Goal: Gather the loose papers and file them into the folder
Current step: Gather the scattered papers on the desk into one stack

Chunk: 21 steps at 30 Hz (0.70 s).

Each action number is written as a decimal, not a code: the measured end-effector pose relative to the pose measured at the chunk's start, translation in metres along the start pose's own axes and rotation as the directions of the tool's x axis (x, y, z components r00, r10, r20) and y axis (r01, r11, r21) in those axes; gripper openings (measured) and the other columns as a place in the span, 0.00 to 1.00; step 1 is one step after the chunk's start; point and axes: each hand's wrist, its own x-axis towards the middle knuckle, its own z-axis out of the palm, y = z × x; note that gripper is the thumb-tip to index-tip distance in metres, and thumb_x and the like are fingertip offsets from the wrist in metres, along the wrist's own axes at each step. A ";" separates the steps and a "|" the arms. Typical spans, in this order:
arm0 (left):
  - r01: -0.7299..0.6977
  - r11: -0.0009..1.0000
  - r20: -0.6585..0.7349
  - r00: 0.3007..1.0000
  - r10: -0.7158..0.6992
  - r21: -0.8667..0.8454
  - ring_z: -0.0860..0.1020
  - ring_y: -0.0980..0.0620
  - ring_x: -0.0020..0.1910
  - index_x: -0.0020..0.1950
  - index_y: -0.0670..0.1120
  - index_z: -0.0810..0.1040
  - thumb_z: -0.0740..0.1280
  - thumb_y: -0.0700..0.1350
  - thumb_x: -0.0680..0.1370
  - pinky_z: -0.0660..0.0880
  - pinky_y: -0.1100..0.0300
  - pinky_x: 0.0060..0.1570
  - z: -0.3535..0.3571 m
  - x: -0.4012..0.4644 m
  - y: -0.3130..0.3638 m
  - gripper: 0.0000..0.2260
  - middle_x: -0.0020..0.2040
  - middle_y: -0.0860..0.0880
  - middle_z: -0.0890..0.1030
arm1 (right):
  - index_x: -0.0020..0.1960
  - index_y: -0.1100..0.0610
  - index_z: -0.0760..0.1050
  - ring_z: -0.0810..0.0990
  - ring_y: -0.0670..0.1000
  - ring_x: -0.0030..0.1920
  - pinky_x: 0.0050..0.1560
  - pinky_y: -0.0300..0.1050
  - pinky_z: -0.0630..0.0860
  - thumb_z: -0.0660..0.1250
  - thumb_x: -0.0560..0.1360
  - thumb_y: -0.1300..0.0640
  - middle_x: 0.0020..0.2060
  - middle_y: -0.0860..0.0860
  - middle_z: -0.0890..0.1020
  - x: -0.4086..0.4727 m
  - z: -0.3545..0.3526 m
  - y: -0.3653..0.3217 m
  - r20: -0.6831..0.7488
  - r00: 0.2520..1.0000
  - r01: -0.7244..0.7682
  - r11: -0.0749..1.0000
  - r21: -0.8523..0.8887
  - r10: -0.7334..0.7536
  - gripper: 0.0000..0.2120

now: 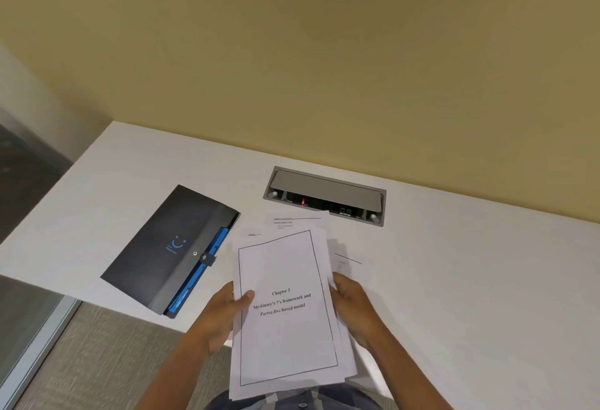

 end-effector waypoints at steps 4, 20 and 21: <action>0.058 0.998 -0.036 0.998 -0.058 0.001 0.83 0.43 0.63 0.68 0.47 0.77 0.72 0.44 0.81 0.78 0.40 0.67 -0.010 -0.001 -0.010 0.16 0.63 0.45 0.86 | 0.66 0.45 0.81 0.87 0.52 0.61 0.65 0.61 0.81 0.67 0.82 0.43 0.60 0.48 0.87 0.009 0.013 0.003 0.119 0.989 -0.081 0.996 -0.030 0.084 0.15; 0.099 0.988 -0.314 0.940 -0.132 -0.120 0.83 0.39 0.59 0.66 0.46 0.79 0.72 0.40 0.79 0.79 0.34 0.62 -0.051 -0.013 -0.051 0.15 0.58 0.43 0.86 | 0.84 0.56 0.37 0.43 0.60 0.85 0.79 0.65 0.57 0.70 0.77 0.38 0.85 0.55 0.41 0.040 -0.050 0.025 -0.265 0.958 -0.284 0.211 -0.935 0.113 0.54; 0.100 0.986 -0.318 0.938 -0.138 -0.133 0.84 0.39 0.59 0.66 0.46 0.79 0.72 0.40 0.80 0.79 0.35 0.60 -0.052 -0.014 -0.051 0.15 0.58 0.43 0.86 | 0.84 0.57 0.34 0.42 0.60 0.85 0.79 0.66 0.56 0.69 0.77 0.37 0.84 0.55 0.39 0.038 -0.051 0.030 -0.259 0.956 -0.282 0.193 -0.940 0.137 0.55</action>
